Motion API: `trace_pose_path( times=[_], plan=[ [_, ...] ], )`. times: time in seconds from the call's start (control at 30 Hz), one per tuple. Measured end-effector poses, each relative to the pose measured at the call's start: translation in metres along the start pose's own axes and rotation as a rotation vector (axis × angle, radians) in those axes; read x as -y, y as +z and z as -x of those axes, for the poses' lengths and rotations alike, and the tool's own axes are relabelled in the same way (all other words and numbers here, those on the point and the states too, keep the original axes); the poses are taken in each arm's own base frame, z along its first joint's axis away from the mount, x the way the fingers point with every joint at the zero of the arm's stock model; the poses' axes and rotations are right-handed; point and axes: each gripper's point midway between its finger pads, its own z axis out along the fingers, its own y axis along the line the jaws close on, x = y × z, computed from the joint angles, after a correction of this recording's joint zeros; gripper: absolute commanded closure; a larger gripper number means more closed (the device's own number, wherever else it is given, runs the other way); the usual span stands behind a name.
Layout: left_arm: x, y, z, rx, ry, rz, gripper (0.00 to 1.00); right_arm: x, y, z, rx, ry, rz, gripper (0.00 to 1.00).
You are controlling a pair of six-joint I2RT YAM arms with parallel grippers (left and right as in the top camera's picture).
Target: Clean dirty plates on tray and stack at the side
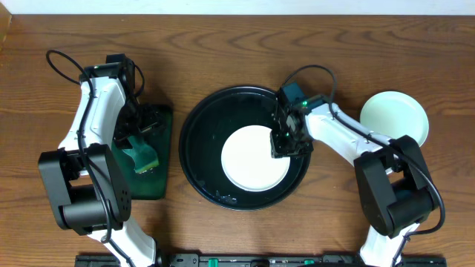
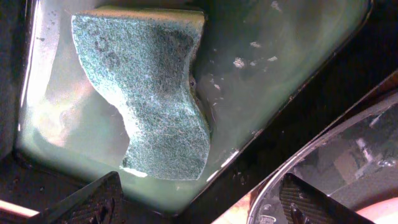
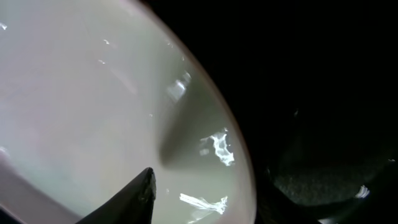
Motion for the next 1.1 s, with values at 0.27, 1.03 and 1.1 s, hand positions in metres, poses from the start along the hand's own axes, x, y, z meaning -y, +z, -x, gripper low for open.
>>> trace_pose_path(
  times=[0.27, 1.03, 1.1],
  plan=[
    [0.000, 0.000, 0.000, -0.001, 0.000, 0.000, 0.18, -0.001, 0.004, 0.002, 0.029, 0.019, 0.021, 0.99],
    [-0.001, 0.000, -0.002, -0.007, 0.000, 0.003, 0.18, -0.035, -0.093, 0.065, 0.349, -0.197, 0.012, 0.99],
    [-0.001, 0.000, -0.002, -0.007, 0.000, 0.003, 0.18, -0.036, -0.110, 0.068, 0.399, -0.221, -0.009, 0.99]
  ],
)
